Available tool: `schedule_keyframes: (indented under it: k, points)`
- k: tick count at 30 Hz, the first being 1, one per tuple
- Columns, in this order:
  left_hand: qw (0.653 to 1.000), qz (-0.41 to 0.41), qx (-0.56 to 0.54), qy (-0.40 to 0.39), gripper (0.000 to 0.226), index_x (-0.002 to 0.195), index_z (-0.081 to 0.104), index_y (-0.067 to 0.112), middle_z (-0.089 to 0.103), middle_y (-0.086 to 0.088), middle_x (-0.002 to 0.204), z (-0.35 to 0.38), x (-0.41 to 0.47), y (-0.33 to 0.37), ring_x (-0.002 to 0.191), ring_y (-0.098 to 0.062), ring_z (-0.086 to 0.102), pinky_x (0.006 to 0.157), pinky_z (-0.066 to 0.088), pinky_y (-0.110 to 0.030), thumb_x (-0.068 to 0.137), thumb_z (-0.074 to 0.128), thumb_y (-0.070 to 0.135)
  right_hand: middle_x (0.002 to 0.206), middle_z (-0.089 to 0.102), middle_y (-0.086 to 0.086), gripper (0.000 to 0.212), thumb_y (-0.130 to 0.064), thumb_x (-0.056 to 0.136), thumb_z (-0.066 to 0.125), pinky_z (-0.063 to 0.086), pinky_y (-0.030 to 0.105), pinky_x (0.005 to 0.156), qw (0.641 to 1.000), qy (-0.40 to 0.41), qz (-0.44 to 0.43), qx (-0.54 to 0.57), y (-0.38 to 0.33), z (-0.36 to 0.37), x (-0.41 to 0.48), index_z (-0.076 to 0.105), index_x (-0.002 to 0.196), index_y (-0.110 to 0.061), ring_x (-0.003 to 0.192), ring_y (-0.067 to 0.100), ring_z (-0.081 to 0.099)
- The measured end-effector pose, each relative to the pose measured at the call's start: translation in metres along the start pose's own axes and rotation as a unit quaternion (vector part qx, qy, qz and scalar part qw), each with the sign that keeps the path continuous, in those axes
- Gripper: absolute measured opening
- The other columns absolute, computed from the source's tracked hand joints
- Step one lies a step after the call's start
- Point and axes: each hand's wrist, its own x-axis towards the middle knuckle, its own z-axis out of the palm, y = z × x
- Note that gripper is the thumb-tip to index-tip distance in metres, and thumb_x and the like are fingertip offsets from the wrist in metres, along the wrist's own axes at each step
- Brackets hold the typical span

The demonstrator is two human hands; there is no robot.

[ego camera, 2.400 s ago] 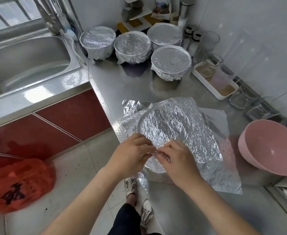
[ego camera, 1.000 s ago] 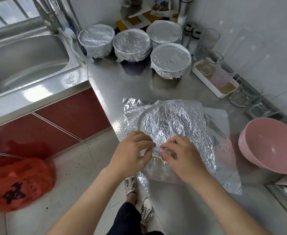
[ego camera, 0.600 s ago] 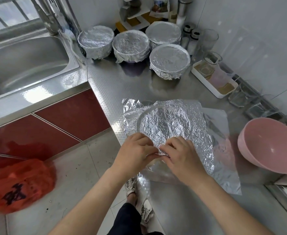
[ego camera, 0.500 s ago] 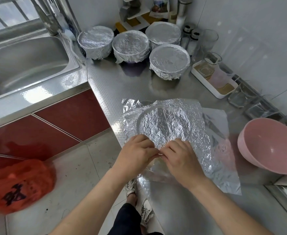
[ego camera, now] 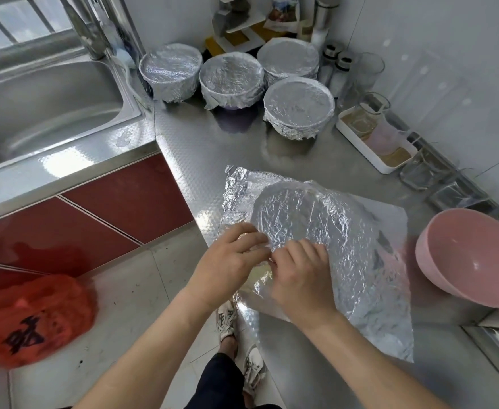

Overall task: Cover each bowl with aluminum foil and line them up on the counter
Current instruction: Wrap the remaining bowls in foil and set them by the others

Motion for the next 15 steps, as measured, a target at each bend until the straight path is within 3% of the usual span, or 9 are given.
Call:
schedule_keyframes:
  k: [4, 7, 10, 15]
  points:
    - [0.999, -0.034, -0.005, -0.034, 0.01, 0.095, 0.074, 0.014, 0.067, -0.003, 0.113, -0.004, -0.017, -0.008, 0.111, -0.026, 0.055, 0.088, 0.049, -0.03, 0.089, 0.067, 0.01, 0.069, 0.05, 0.001, 0.013, -0.008, 0.079, 0.068, 0.034, 0.035, 0.064, 0.999, -0.015, 0.036, -0.001, -0.018, 0.008, -0.006, 0.058, 0.072, -0.013, 0.066, 0.022, 0.046]
    - [0.997, -0.053, -0.01, -0.064, 0.01, 0.098, 0.073, 0.015, 0.067, -0.001, 0.114, -0.006, -0.022, -0.012, 0.113, -0.025, 0.057, 0.084, 0.053, -0.035, 0.091, 0.066, 0.019, 0.071, 0.051, 0.0, 0.015, -0.007, 0.077, 0.073, 0.034, 0.034, 0.064, 0.997, -0.044, 0.056, 0.0, -0.024, 0.013, -0.008, 0.06, 0.074, -0.014, 0.068, 0.021, 0.046]
    - [0.993, -0.066, -0.023, -0.094, 0.021, 0.098, 0.074, 0.016, 0.068, 0.0, 0.112, -0.008, -0.021, -0.013, 0.112, -0.023, 0.058, 0.085, 0.053, -0.036, 0.095, 0.058, 0.029, 0.079, 0.054, -0.004, 0.011, -0.021, 0.08, 0.074, 0.04, 0.033, 0.066, 0.992, -0.102, 0.063, 0.027, -0.022, 0.009, -0.007, 0.064, 0.085, -0.019, 0.076, 0.018, 0.05]
    - [0.986, -0.11, -0.058, -0.113, 0.021, 0.101, 0.074, 0.022, 0.068, 0.008, 0.11, -0.012, -0.017, -0.004, 0.111, -0.016, 0.056, 0.085, 0.054, -0.034, 0.091, 0.058, 0.03, 0.089, 0.056, -0.007, 0.026, -0.037, 0.091, 0.053, 0.046, 0.028, 0.073, 0.977, -0.147, 0.049, 0.145, 0.006, -0.012, -0.006, 0.068, 0.102, -0.02, 0.084, 0.012, 0.049]
